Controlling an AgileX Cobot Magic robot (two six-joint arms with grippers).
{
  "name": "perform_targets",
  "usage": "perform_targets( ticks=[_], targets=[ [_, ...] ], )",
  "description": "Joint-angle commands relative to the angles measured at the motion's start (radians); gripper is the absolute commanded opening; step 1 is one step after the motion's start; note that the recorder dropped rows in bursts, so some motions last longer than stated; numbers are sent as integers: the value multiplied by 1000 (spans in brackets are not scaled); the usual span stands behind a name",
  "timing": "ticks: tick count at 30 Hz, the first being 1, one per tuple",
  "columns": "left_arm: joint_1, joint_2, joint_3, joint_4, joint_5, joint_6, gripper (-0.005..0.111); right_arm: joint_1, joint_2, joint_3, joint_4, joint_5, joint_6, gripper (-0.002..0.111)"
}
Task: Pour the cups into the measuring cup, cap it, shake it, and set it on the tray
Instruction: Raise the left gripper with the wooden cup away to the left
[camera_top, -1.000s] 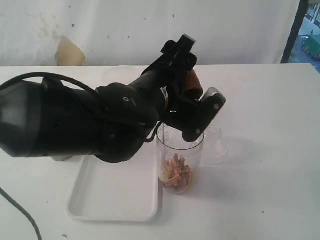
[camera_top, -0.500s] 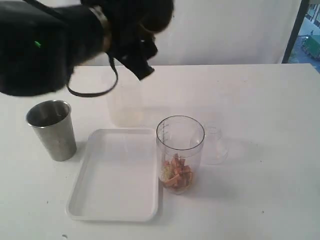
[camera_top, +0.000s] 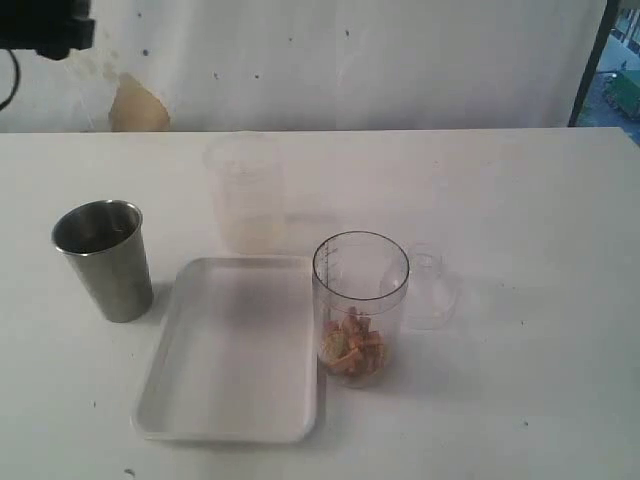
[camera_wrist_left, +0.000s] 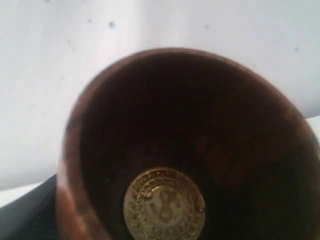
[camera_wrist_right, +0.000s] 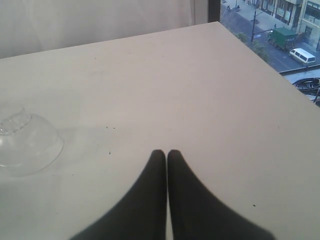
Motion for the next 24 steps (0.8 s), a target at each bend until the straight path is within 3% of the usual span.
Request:
perform_targets(
  ticks=[1,5,9,12,18,20,24],
  targets=[
    [209,-3,106,-4,-217,-121,0,-2,-4,5,1,-6,5,0],
    [414,35,201,-74,-461,-122,0,-2,-4,5,1,-6,5,0],
    [539,106,261,-188,-711,70,0,-2,-4,5,1,-6,5,0],
    [561,185,250,-210,-847,103,0,-2,-4,5,1,-6,5,0],
    [557,405,93,-203,-853,120,0,-2,-4,5,1,-6,5,0],
    [557,480,24,-150,-857,120,0,-2,-4,5,1,-6,5,0],
    [557,630,-117,-11,-1021,132,0,-2,-4,5,1,-6,5,0]
  ],
)
